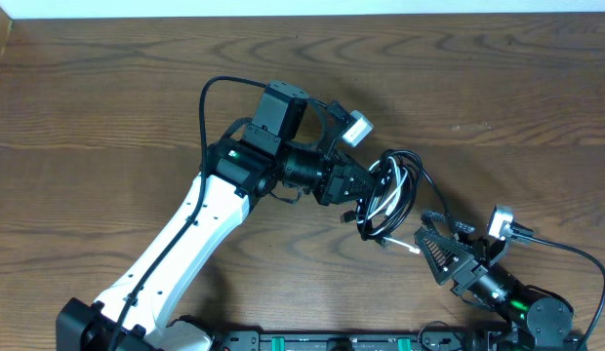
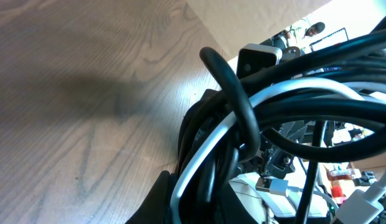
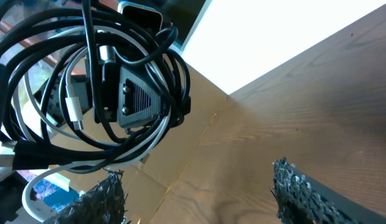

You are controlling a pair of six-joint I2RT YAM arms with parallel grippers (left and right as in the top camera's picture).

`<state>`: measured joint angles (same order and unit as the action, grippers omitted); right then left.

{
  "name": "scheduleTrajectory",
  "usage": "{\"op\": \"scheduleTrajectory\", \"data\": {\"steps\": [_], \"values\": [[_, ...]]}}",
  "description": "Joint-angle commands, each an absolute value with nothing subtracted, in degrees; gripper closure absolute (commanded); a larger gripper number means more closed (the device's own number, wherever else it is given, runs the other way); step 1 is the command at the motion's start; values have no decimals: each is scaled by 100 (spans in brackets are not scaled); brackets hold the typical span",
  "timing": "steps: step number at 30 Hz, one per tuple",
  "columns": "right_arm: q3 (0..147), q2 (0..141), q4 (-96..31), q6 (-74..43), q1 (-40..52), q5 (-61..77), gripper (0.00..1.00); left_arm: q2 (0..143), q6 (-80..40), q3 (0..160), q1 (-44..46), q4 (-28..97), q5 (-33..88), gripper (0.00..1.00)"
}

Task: Untangle cables
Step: 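Move the held bundle toward the right gripper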

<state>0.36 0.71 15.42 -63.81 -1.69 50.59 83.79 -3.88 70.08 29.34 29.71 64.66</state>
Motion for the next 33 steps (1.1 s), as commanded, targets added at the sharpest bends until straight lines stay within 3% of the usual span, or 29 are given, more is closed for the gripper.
{"op": "scheduleTrajectory", "data": {"steps": [1,4,9,18,26,33], "values": [[32,49,1555,-6272,-178,4934,27,8350,-91,7039,2917,2939,6541,92],[32,49,1293,-6114,-178,4648,33,8350,-1190,7039,2917,2939,5321,92],[32,49,543,-6121,-180,4080,28,8350,-2947,7039,3020,2943,3400,92],[32,49,325,-6119,-178,4045,23,8348,-2456,7039,3610,2799,779,93],[32,49,-303,-5911,-180,3983,23,8348,-1295,7039,3822,2248,141,93],[32,82,-290,-5540,-180,3907,18,8348,-628,7039,3822,1758,-1236,93]]}}
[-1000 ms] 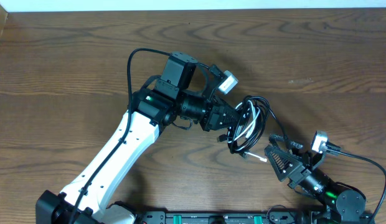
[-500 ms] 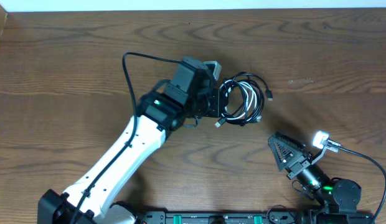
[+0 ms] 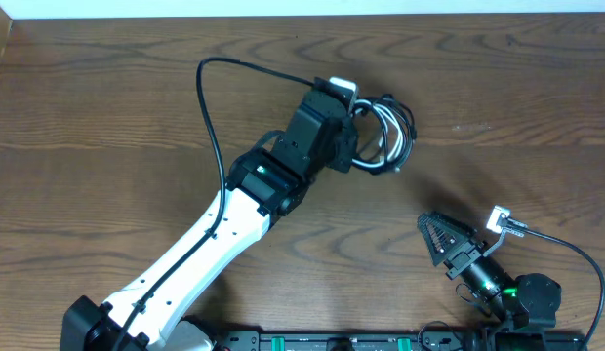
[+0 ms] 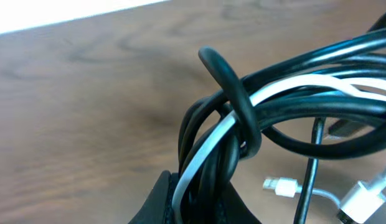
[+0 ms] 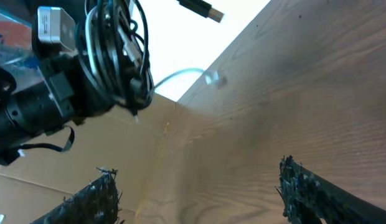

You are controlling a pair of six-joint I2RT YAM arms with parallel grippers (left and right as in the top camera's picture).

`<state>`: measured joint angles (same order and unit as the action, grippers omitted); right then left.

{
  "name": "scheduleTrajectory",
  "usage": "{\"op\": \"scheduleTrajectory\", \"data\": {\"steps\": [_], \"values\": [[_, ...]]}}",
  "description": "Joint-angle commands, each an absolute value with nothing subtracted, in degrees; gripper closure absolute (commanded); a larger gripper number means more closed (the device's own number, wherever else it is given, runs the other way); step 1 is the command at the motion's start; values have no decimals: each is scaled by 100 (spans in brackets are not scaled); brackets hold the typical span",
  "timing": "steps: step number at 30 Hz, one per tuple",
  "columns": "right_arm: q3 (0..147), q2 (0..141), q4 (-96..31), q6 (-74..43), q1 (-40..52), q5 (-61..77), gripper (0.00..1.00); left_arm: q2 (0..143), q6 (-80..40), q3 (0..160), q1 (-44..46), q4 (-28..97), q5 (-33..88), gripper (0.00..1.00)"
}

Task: Untangle cables
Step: 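Move the held bundle toward the right gripper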

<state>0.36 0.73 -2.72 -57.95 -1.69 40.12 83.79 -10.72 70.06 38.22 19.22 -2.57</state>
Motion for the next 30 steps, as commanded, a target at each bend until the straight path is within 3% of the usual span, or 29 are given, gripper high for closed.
{"op": "scheduleTrajectory", "data": {"steps": [1,12,16,19,30], "values": [[32,82,-292,-5542,-180,3907,18,8348,-521,7039,3822,1699,-1365,93],[32,82,-285,-5498,-180,3894,15,8348,-346,7039,3824,1579,-1466,92],[32,82,-283,-5500,-180,3752,24,8348,-838,7039,3822,1702,-1354,92],[32,82,-276,-5500,-180,3634,25,8350,-1758,7039,3795,2169,58,93],[32,93,-274,-5673,-180,3771,31,8392,-2268,7039,3601,2982,4058,92]]}}
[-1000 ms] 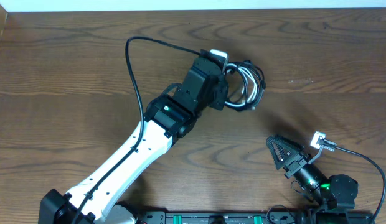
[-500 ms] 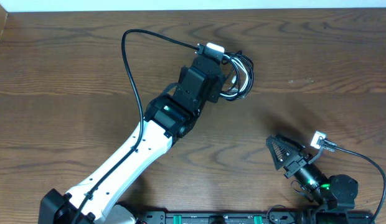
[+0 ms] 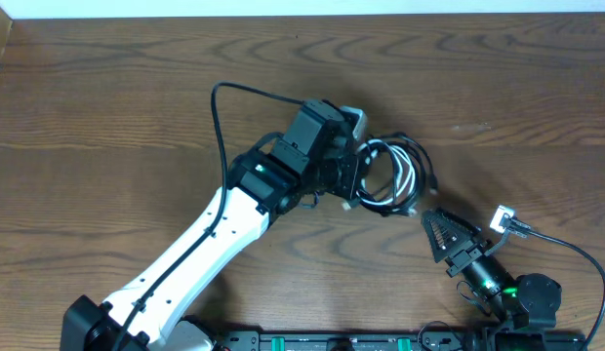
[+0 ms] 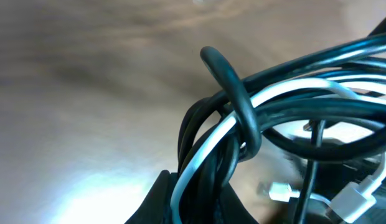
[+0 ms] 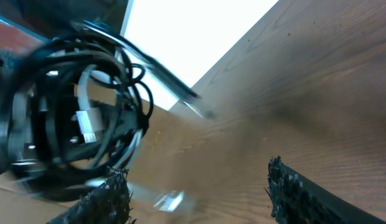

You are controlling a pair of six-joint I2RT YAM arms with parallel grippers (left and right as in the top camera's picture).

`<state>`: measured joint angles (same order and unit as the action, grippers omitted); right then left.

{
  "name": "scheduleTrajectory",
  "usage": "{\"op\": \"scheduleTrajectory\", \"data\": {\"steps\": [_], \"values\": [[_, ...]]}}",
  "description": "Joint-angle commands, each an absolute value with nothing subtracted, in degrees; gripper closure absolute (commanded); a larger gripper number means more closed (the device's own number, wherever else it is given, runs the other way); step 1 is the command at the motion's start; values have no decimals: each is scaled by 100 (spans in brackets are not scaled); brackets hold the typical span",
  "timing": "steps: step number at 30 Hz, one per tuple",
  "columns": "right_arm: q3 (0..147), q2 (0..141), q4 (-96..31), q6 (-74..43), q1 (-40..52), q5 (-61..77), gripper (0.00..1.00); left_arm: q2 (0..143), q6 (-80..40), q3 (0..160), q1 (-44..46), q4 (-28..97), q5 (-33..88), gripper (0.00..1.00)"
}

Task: Untangle cables

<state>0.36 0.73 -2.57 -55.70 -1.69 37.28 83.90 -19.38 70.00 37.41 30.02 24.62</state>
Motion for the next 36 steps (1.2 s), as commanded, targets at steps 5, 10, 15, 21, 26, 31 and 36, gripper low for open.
{"op": "scheduleTrajectory", "data": {"steps": [5,10,15,21,26,31,36], "values": [[32,93,-154,-6506,-180,3983,31,8392,-2322,7035,3575,3100,4309,93],[32,93,729,-7024,-178,4606,35,8438,-2443,7030,3581,3249,4313,93],[32,93,1070,-7461,-178,4447,46,8538,-2434,7028,3581,3273,4591,93],[32,102,1050,-7544,-178,4222,47,8573,-2399,7028,3597,3271,4591,92],[32,102,1055,-8001,-178,4069,49,8573,-1935,7028,3688,3271,4611,92],[32,102,1098,-8530,-178,4080,53,8573,-1308,7028,3846,3249,4604,92],[32,102,1396,-8750,-178,4086,55,8573,-987,7028,3920,3247,4473,92]]}}
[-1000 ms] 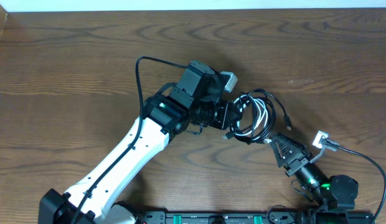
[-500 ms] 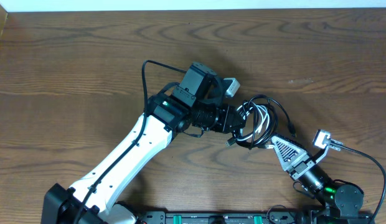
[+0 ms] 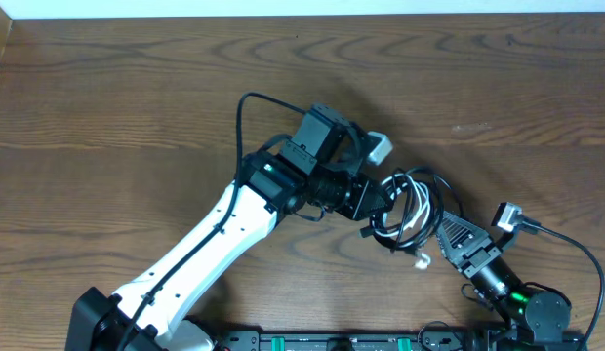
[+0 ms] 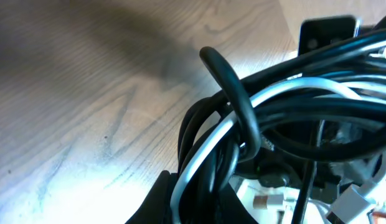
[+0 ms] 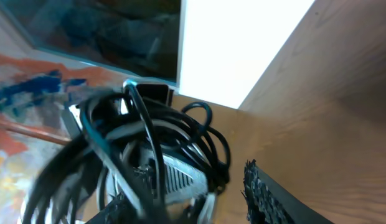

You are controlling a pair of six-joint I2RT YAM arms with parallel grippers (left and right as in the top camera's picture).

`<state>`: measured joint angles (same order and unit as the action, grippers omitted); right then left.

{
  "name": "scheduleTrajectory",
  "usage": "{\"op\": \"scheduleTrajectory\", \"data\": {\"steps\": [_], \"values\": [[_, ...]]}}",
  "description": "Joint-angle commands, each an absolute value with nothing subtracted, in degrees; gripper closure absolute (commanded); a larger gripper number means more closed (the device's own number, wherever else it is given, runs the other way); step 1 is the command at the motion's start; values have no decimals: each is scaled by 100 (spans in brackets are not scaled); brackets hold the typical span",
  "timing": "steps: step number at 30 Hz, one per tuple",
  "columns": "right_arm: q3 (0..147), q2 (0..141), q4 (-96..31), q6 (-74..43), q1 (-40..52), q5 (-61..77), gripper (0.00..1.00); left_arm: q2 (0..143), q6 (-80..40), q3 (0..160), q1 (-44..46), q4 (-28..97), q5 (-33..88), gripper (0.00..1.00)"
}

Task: Untangle cables

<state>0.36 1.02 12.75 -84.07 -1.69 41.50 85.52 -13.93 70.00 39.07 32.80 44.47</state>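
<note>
A tangled bundle of black cables and one white cable [image 3: 412, 210] hangs off the table, with my left gripper [image 3: 378, 208] shut on its left side. In the left wrist view the bundle [image 4: 243, 130] fills the frame and runs down into the left gripper [image 4: 202, 202]. A white plug [image 3: 421, 259] dangles at the bundle's lower end. My right gripper [image 3: 457, 237] stands open just right of the bundle. In the right wrist view the loops [image 5: 149, 149] hang between and just beyond the right gripper [image 5: 187, 205], whose right fingertip [image 5: 261, 193] shows.
The brown wooden table [image 3: 107, 107] lies all around. The left arm's own black cable [image 3: 246, 112] arcs up over its wrist. A thin black lead [image 3: 566, 249] runs from the right wrist toward the table's near right edge.
The left gripper has moved the bundle down and to the right, from the middle of the table to right beside the right gripper. The right gripper's fingers stay apart.
The left gripper first held the bundle close in front of the open right gripper. Then the bundle was far back near the table's middle, away from the right gripper. Then it was closer again, and now its loops hang at the right gripper's fingers.
</note>
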Motion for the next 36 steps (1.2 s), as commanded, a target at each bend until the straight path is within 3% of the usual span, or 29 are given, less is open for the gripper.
{"op": "scheduleTrajectory", "data": {"steps": [1,19,36], "values": [[32,102,1457,-8766,-178,4086,54,8573,-987,7028,3920,3251,4372,92],[30,102,1472,-8864,123,3701,59,8573,-961,7028,3924,3035,4237,92],[30,438,1411,-8425,1275,2298,66,8573,-963,7028,3927,2939,4091,92]]}}
